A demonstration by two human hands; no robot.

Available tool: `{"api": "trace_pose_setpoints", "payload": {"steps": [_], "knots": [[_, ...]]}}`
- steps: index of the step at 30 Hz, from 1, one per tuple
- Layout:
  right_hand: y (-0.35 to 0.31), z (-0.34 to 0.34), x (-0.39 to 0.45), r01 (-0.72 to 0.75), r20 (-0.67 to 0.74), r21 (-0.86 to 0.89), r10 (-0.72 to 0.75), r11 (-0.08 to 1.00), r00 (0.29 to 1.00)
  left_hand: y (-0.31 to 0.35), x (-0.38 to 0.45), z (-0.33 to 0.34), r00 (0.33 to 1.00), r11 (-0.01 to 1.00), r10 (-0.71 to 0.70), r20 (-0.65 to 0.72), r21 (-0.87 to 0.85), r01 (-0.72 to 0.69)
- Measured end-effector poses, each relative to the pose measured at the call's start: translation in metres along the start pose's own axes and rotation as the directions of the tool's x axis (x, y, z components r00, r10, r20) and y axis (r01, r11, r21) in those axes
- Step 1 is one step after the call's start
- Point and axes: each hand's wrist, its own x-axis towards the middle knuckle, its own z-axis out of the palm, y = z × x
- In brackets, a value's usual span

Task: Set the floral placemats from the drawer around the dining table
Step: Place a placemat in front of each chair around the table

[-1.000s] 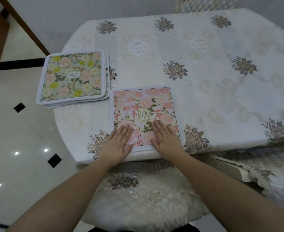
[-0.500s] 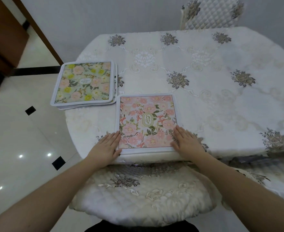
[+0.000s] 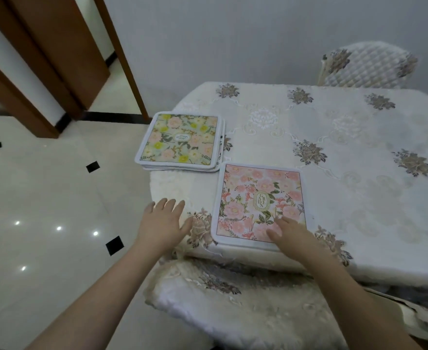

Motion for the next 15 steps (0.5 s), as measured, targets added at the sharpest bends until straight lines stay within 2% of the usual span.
{"api": "trace_pose_setpoints", "payload": {"steps": [2, 7, 11, 15], "knots": [[-0.018, -0.007, -0.01, 0.034, -0.052, 0.002, -0.034, 0.999, 0.998, -0.011, -0.016, -0.004, 0.995, 0.998, -0.043, -0.091, -0.04, 0.039], [-0.076, -0.015, -0.039, 0.091, -0.212, -0.023, -0.094, 0.996, 0.973, -0.054, -0.059, -0.001, 0.978, 0.991, -0.103, -0.181, -0.103, 0.086], [-0.137, -0.002, -0.066, 0.12, -0.31, -0.054, -0.131, 0.991, 0.942, -0.101, -0.103, 0.003, 0.976, 0.985, -0.134, -0.174, -0.13, 0.112], [-0.204, 0.025, -0.099, 0.138, -0.369, -0.096, -0.164, 0.986, 0.915, -0.154, -0.157, 0.007, 0.956, 0.973, -0.187, -0.227, -0.179, 0.148]]}}
